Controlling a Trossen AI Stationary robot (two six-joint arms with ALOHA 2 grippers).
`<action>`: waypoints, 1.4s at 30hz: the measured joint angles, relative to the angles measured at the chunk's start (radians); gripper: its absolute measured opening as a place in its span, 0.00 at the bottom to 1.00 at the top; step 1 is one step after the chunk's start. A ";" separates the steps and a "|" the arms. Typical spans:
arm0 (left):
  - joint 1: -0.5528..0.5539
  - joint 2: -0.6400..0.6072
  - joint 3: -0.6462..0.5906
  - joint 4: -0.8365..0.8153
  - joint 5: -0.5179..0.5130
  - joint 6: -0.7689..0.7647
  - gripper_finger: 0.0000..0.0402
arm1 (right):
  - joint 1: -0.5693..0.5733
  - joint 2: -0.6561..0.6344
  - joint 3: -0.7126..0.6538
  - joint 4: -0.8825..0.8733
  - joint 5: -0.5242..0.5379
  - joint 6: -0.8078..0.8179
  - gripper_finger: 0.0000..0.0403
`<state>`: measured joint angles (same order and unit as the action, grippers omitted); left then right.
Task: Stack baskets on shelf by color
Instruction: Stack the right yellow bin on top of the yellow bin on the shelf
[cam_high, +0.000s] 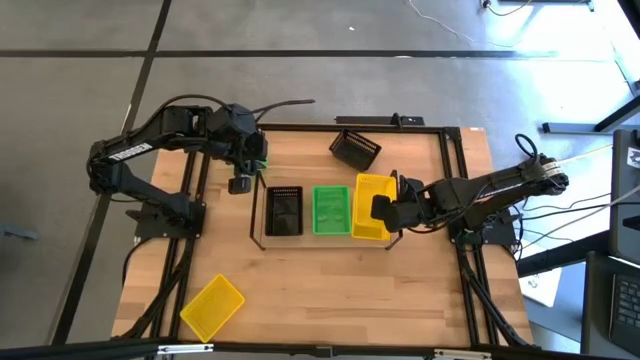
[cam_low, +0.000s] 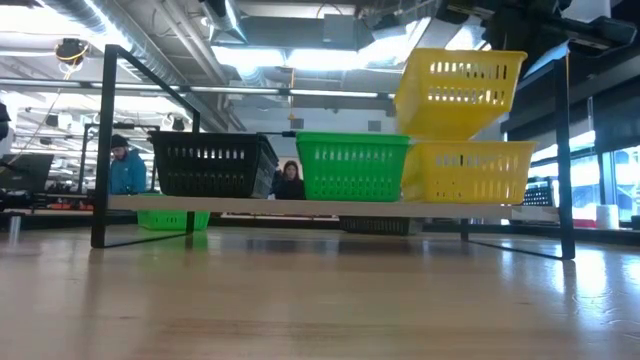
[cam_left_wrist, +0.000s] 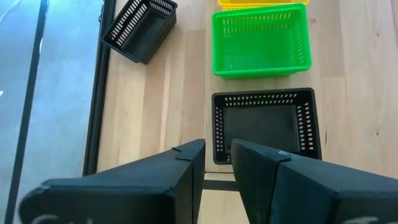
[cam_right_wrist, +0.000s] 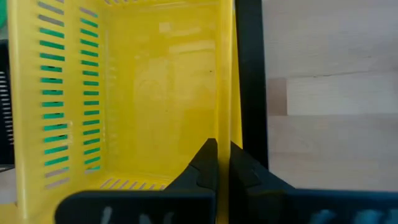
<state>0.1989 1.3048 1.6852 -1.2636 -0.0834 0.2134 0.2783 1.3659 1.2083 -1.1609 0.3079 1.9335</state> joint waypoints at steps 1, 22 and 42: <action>0.000 0.000 0.000 0.000 0.000 0.000 0.17 | 0.000 0.000 0.000 -0.001 0.000 0.000 0.00; 0.000 0.000 0.000 0.000 0.000 0.000 0.17 | 0.000 0.000 -0.069 0.080 -0.026 -0.008 0.12; 0.000 0.000 0.000 0.000 0.000 0.000 0.17 | -0.008 0.000 -0.069 0.077 -0.023 -0.005 0.12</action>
<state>0.1986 1.3052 1.6852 -1.2636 -0.0837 0.2134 0.2704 1.3659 1.1397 -1.0836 0.2852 1.9289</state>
